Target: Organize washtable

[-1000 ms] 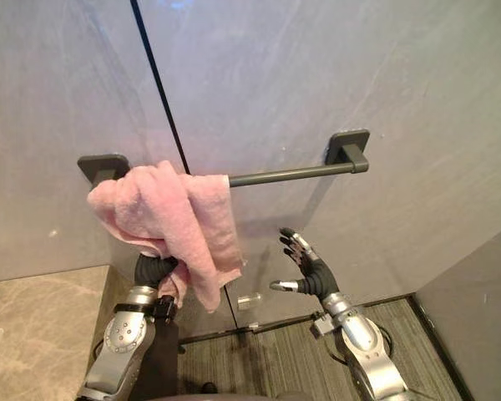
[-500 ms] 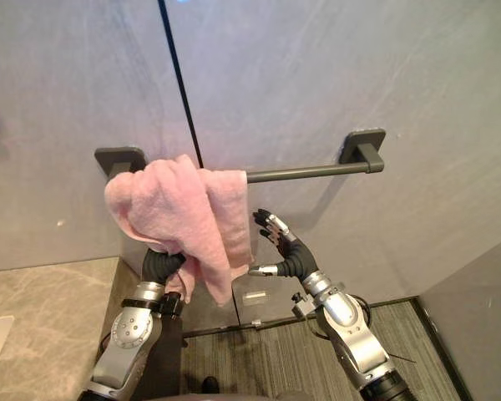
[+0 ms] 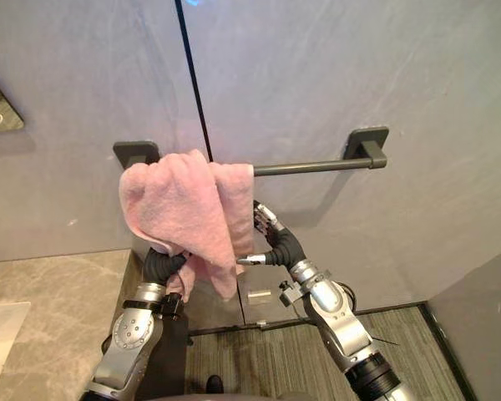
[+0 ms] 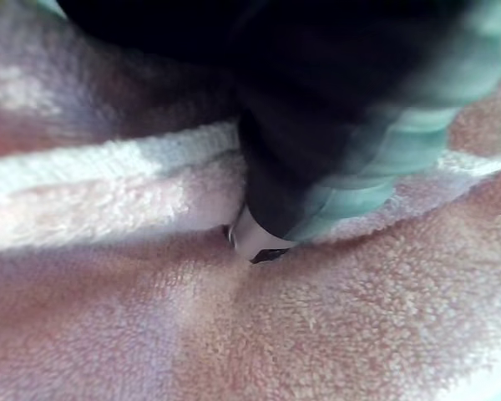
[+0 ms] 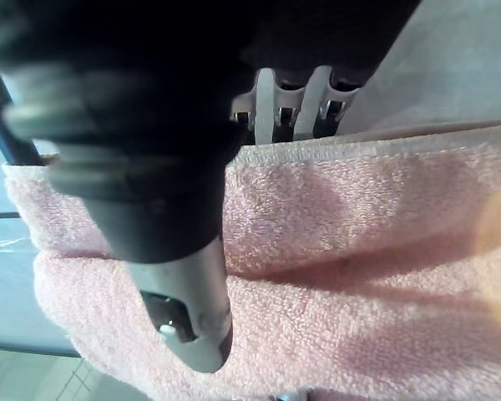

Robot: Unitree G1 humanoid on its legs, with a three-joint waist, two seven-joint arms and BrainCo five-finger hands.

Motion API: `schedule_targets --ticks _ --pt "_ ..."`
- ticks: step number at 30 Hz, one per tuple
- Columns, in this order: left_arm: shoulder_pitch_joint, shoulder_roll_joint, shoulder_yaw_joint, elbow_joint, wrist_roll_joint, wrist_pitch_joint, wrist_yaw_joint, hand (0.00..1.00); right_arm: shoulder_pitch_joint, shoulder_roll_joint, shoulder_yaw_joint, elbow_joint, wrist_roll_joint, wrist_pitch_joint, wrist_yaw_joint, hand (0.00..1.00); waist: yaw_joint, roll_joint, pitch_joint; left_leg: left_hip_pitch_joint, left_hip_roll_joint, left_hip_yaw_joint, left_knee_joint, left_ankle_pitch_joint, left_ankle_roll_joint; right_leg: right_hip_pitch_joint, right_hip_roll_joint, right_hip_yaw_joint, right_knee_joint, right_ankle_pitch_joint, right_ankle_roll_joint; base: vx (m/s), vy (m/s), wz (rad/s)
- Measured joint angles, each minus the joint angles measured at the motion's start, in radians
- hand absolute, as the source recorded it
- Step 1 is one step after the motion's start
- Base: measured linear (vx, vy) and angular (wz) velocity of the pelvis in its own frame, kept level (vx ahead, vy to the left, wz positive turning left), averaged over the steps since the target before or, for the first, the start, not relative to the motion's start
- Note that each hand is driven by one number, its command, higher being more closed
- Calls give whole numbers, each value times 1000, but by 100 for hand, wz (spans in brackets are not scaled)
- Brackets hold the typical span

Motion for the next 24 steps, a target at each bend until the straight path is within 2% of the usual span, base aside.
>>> schedule_targets --ticks 7,24 --pt "0 -9 0 0 -2 -1 -1 100 -74 39 12 53 -3 0 -20 100 6 -2 -2 -18 3 -5 5 8 0 -15 4 -3 -1 6 -2 -6 -8 1" --pt "0 -10 0 0 -2 -2 -4 100 -98 76 -4 66 -30 -1 -21 100 13 -12 -6 -19 3 -5 0 9 0 -15 4 -3 -1 6 -2 0 0 0"
